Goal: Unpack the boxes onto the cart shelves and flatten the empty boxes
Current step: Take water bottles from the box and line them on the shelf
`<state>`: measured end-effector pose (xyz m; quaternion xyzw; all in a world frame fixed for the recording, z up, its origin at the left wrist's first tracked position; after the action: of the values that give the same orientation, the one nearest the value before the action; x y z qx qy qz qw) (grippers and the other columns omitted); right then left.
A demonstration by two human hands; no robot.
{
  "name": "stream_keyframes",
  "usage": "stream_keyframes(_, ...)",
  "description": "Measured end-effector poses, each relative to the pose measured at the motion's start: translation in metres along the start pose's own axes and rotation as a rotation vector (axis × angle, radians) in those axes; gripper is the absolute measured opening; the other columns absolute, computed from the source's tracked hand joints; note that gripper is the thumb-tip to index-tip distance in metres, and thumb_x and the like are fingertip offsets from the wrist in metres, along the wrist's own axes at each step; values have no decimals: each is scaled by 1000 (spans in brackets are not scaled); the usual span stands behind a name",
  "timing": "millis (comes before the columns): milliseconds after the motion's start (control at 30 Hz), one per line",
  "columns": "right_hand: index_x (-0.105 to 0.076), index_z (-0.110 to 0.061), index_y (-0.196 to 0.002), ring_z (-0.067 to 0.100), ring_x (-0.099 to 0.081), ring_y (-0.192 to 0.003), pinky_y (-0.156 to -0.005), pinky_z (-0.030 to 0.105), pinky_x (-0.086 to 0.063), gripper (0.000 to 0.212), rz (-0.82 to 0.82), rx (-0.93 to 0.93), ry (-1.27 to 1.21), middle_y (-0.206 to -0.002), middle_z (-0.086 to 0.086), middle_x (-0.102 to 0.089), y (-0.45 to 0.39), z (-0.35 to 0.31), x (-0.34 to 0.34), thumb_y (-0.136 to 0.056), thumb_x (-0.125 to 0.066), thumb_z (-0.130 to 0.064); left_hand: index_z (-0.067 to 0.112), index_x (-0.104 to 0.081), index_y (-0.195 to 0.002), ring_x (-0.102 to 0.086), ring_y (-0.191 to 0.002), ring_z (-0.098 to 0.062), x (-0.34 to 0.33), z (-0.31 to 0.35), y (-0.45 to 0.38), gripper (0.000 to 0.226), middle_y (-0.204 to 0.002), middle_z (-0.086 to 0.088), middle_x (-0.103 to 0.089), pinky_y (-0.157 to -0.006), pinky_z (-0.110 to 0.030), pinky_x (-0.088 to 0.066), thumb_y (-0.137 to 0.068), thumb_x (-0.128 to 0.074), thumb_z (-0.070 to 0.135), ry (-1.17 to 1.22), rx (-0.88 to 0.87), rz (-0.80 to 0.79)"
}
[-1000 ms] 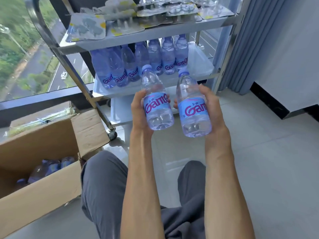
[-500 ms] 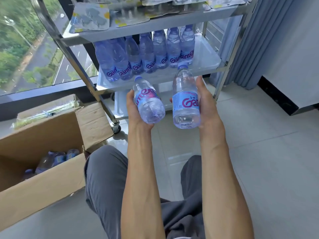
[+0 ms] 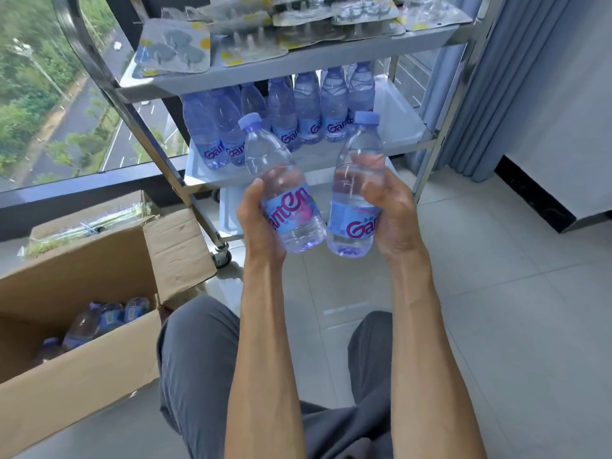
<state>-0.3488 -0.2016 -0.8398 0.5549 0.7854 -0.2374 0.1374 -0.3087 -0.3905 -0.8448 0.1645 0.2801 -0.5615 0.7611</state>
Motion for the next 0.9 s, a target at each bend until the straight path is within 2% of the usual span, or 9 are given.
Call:
stream_keyframes(67, -56, -4, -132, 34, -65, -103, -89, 45, -53, 54, 14, -28, -21, -115, 16, -67, -2, 1, 4, -84, -68, -27, 9, -73, -100, -65, -71, -19, 1, -2, -1, 43, -82, -6, -69, -63, -29, -53, -92, -40, 35, 9, 28, -40)
stream_keyframes(167, -58, -8, -132, 36, -68, -103, -87, 47, -54, 56, 71, -81, 75, -116, 18, -69, -9, 1, 10, -86, -69, -38, 15, -78, -85, -66, -64, -18, 9, -10, 1, 45, -74, -5, -69, -59, -28, -54, -92, -39, 36, -48, 84, -28)
stream_keyframes(267, -67, -10, -119, 36, -70, -98, -86, 48, -56, 54, 137, -124, 124, -111, 23, -68, -12, 5, 15, -78, -79, -42, 7, -73, -99, -65, -73, -27, 14, -16, 3, 39, -86, -15, -69, -67, -35, -55, -84, -53, 37, -175, 142, -6)
stream_keyframes(367, -73, -18, -105, 36, -72, -95, -79, 43, -58, 37, 91, -102, 226, -105, 17, -73, -12, 7, 14, -75, -83, -38, 9, -73, -100, -69, -86, -36, 17, -12, -5, 35, -98, -19, -73, -74, -43, -55, -76, -69, 34, -395, 40, -28)
stream_keyframes(500, -73, -21, -100, 21, -73, -84, -71, 34, -58, 28, 169, -22, 410, -93, 4, -76, -16, 13, 27, -76, -83, -31, 3, -62, -122, -69, -93, -36, 17, -24, -27, 47, -107, -23, -71, -76, -43, -56, -79, -64, 22, -457, 27, 25)
stream_keyframes(600, -73, -25, -101, 18, -71, -84, -75, 39, -58, 24, 246, 5, 425, -93, 1, -76, -21, 27, 43, -78, -78, -20, -2, -57, -124, -67, -89, -35, 18, -51, -38, 62, -105, -20, -70, -77, -44, -56, -73, -59, 34, -249, 138, 194)
stream_keyframes(667, -71, -26, -108, 21, -72, -92, -81, 43, -59, 31, 251, 10, 455, -99, 0, -76, -30, 36, 50, -79, -76, -18, -1, -59, -122, -69, -87, -32, 12, -71, -43, 71, -101, -16, -72, -74, -40, -57, -69, -60, 46, -186, 199, 248)
stream_keyframes(767, -69, -24, -116, 19, -71, -99, -86, 47, -58, 38, 244, 11, 545, -106, -3, -75, -54, 46, 58, -79, -75, -18, 3, -57, -128, -70, -96, -35, -2, -91, -57, 73, -109, -21, -71, -80, -44, -58, -77, -52, 54, -276, 196, 213)
stream_keyframes(900, -67, -27, -116, 19, -70, -100, -87, 50, -57, 38, 243, -3, 584, -107, -4, -74, -91, 48, 80, -79, -76, -25, 11, -51, -129, -71, -93, -17, -11, -95, -84, 65, -105, -5, -72, -77, -29, -58, -71, -68, 37, -517, 103, 166)
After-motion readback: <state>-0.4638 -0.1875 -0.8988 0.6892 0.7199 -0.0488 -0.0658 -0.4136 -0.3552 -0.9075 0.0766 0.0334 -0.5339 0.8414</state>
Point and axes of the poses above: each hand's wrist, its own y-axis away from the middle knuckle, its own x-axis out of the back of the hand, z = x × y, the point moved 8 cm from there along -y, towards the middle knuckle
